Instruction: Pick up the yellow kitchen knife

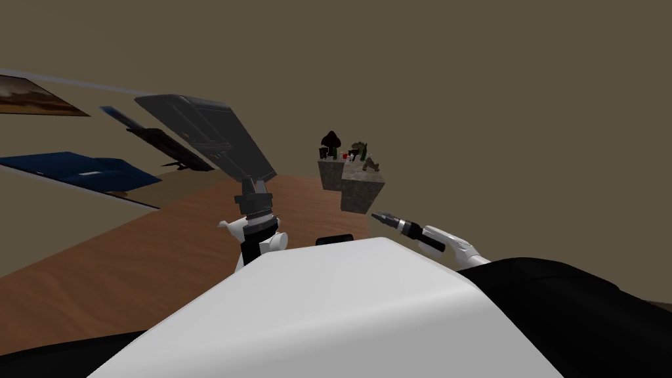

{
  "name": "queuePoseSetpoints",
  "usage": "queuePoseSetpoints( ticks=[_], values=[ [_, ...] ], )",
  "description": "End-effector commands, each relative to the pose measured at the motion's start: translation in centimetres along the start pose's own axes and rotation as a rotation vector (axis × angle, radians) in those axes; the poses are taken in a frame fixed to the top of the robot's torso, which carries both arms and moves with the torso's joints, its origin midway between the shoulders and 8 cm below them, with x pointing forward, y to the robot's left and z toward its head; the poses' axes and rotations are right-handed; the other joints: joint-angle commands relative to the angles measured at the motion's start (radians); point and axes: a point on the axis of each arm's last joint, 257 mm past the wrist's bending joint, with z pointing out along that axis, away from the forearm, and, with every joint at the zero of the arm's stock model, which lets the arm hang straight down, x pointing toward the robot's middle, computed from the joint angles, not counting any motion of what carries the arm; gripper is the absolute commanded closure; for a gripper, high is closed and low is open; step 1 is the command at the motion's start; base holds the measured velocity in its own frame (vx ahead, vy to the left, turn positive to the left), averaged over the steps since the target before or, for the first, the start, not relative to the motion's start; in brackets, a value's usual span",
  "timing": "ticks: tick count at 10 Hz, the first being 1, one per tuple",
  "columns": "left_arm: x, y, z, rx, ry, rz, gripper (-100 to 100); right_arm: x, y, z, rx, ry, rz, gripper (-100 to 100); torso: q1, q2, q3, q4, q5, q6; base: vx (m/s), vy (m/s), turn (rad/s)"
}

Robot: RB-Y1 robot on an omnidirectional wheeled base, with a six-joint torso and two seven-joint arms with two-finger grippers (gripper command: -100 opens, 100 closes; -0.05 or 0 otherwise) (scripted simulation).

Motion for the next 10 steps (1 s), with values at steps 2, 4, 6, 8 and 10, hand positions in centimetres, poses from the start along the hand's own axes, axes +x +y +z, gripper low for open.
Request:
queuePoseSetpoints(
  ticks=[2,4,6,8,10],
  values=[
    [0.0,0.0,0.0,0.0,0.0,0.0,0,0.9,-3.3,-1.7,0.042,0.109,-0.112,-100,-0.002,-0.003,-0.002,-0.001,-0.001,0.0,0.104,0.0,0.211],
    [0.0,0.0,0.0,0.0,0.0,0.0,0,1.1,-5.3,-3.0,0.065,0.183,-0.191,-100,-0.003,-0.006,-0.004,-0.002,-0.001,0.001,0.143,-0.008,0.144],
    [0.0,0.0,0.0,0.0,0.0,0.0,0,0.7,-6.3,-3.8,0.083,0.208,-0.214,-100,-0.003,-0.008,-0.005,-0.002,-0.001,0.001,0.096,-0.002,0.07],
    [0.0,0.0,0.0,0.0,0.0,0.0,0,0.6,-8.6,-5.5,0.115,0.285,-0.292,-100,-0.002,-0.006,-0.004,-0.002,-0.001,0.0,0.124,-0.002,0.182],
    [0.0,0.0,0.0,0.0,0.0,0.0,0,0.3,-11.0,-7.4,0.148,0.361,-0.367,-100,-0.005,-0.009,-0.006,-0.002,-0.001,0.0,0.164,-0.038,0.2]
  ],
)
